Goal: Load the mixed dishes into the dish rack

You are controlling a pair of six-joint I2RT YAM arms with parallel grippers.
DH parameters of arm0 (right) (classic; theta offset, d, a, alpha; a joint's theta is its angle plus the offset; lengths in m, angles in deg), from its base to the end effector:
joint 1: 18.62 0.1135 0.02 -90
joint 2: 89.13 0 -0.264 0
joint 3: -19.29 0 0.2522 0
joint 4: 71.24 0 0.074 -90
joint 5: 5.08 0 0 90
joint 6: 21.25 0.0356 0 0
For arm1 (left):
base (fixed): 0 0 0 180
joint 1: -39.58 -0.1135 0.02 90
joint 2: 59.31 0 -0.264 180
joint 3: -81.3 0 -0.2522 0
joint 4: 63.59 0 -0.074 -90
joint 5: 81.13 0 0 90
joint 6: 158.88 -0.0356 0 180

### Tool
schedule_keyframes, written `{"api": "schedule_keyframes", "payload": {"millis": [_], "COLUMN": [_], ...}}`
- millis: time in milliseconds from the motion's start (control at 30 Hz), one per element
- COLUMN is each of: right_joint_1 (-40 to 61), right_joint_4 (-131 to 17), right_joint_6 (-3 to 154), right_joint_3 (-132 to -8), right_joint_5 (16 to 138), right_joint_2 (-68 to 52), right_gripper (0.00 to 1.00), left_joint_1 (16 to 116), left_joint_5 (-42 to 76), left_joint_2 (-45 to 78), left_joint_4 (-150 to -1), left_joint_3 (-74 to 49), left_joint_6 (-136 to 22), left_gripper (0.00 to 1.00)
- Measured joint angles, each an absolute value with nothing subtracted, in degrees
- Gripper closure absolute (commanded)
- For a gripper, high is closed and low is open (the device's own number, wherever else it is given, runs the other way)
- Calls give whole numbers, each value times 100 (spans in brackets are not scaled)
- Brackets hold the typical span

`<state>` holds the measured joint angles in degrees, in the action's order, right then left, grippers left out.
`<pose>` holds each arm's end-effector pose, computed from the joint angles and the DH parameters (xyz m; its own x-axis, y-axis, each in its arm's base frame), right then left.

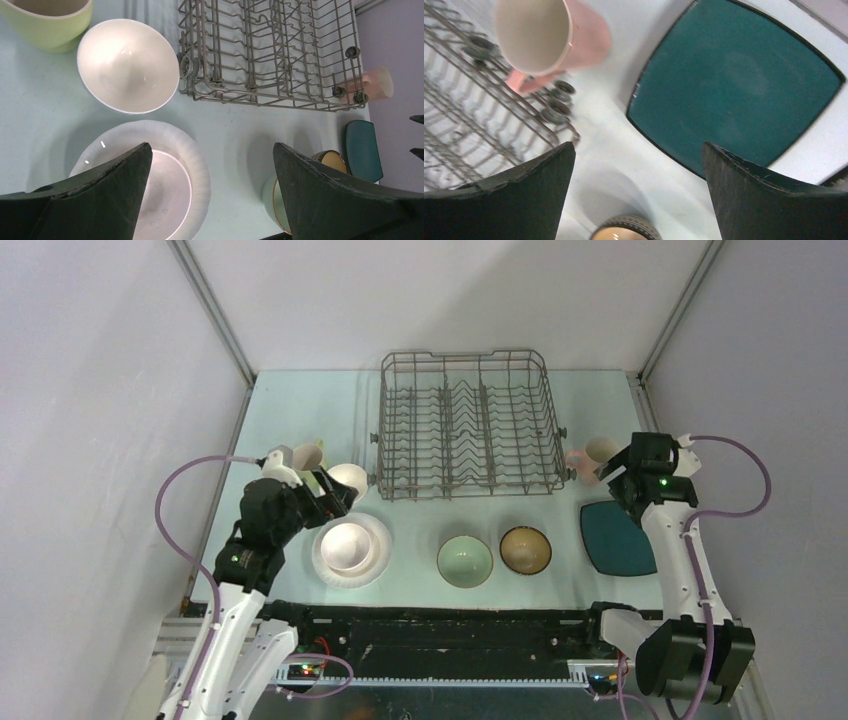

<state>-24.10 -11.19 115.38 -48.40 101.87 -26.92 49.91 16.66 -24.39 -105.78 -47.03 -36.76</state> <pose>0.2086 -0.0304 0.2831 -0.3683 0.7339 -0.5708 0.7679 0.5862 0.2583 0.1405 -0.0305 0.2904 -0.5164 -0.4413 -0.7339 0.0278 0.8479 -0.5295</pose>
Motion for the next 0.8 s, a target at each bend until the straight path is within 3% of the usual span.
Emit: {"api": "schedule_keyframes", "payload": {"millis": [200,667,767,800], "right_joint_1": [-2718,-3107,-3122,-3126], "right_joint_4": [-1819,-2958,-3111,-3152], "right_joint_6": [11927,12862,12880,12873], "right_joint_3": [-4914,-5334,-5476,-5491], "right_joint_5": [9710,9336,9280,9249], "right_joint_2": [-2491,-349,-38,40], "right_gripper": [8,23,37,51], "left_joint_1": [4991,4991,4991,4991], "left_joint_5": [1738,1815,1815,1815], "left_joint_2": [-2450,-2286,-2234,-2214], "left_joint_4": [-10512,-10436,-10361,-10324], "left_joint_3": [-4703,-4703,-4703,-4703], "left_joint_6": [-3608,-3466,-3431,-3429], "left_gripper": [2,2,2,2]}}
